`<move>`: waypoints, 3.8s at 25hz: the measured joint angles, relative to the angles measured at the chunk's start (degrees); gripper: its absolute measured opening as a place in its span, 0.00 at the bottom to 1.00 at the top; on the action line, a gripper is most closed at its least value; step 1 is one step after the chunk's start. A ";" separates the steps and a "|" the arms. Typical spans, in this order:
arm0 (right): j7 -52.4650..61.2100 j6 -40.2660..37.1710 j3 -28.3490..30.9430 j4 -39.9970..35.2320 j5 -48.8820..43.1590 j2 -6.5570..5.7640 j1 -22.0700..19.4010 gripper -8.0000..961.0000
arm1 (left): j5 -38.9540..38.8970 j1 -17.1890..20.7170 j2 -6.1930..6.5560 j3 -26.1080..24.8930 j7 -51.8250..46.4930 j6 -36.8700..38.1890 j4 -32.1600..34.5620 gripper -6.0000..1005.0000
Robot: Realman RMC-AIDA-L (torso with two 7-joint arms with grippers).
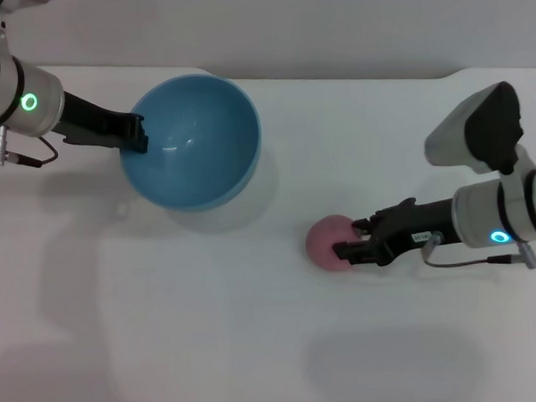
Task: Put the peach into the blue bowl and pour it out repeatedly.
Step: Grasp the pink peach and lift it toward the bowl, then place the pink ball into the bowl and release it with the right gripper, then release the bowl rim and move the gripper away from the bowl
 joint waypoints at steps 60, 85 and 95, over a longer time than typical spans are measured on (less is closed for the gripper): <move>-4.10 16.44 10.04 24.09 3.42 -0.74 -10.97 0.08 | -4.22 -17.21 -2.70 24.71 -5.84 -3.71 -14.39 0.01; -2.54 16.09 20.20 22.17 6.99 -0.50 -12.24 0.48 | -3.90 -18.69 -2.55 26.03 -5.82 -4.04 -14.64 0.02; -8.10 15.42 37.80 12.95 14.10 -0.26 -17.08 0.47 | -8.22 -19.49 -3.04 34.51 -5.73 -11.33 -17.67 0.03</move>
